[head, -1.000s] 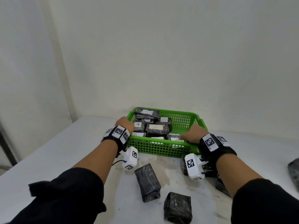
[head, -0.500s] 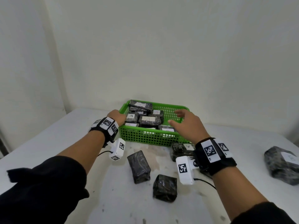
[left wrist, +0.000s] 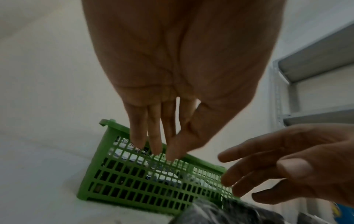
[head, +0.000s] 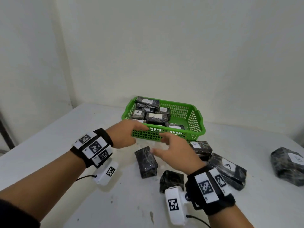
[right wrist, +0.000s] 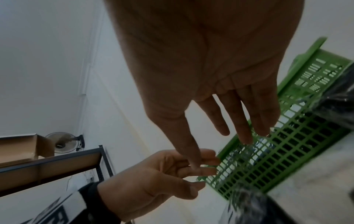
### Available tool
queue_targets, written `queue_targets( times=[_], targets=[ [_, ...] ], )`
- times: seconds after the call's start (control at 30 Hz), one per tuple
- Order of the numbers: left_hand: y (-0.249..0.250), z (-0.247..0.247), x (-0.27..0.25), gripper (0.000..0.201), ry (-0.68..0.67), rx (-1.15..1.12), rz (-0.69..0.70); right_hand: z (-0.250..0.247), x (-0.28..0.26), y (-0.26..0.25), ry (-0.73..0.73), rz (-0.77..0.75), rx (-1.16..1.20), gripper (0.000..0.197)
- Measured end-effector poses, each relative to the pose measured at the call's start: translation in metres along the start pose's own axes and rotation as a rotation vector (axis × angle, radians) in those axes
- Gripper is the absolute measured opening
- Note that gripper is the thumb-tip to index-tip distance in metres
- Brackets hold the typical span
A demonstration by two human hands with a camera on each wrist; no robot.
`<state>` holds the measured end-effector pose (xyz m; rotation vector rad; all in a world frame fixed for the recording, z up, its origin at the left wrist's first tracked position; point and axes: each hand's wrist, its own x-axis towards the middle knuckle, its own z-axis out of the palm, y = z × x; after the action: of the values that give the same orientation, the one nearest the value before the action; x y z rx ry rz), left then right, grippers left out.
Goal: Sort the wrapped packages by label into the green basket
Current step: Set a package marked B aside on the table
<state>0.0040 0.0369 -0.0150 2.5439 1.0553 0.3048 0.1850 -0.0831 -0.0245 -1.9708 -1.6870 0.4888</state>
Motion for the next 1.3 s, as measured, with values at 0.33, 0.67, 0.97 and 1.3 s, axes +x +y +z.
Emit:
queue_targets(
  times=[0.33,0.67,0.97,1.3],
  targets=[
    [0.003,0.031,0.005,0.068,-0.345,0.111,0.07,0.04,0.001,0.0,-0.225,0.078,-0.171,0.054],
    [-0.013,0.023,0.014,0.048,0.027,-0.655,-0.008,0.015,0.027,0.019,0.108,0.006,0.376,0.049],
    [0.003,0.038,0.028,0.034,0.166,-1.078,-0.052,-0.002,0.039,0.039,0.169,-0.002,0.801,0.029],
    [0.01,0.051,0.038,0.034,0.134,-1.278,-0.089,-0.012,0.048,0.062,0.122,0.044,0.908,0.03]
  ],
)
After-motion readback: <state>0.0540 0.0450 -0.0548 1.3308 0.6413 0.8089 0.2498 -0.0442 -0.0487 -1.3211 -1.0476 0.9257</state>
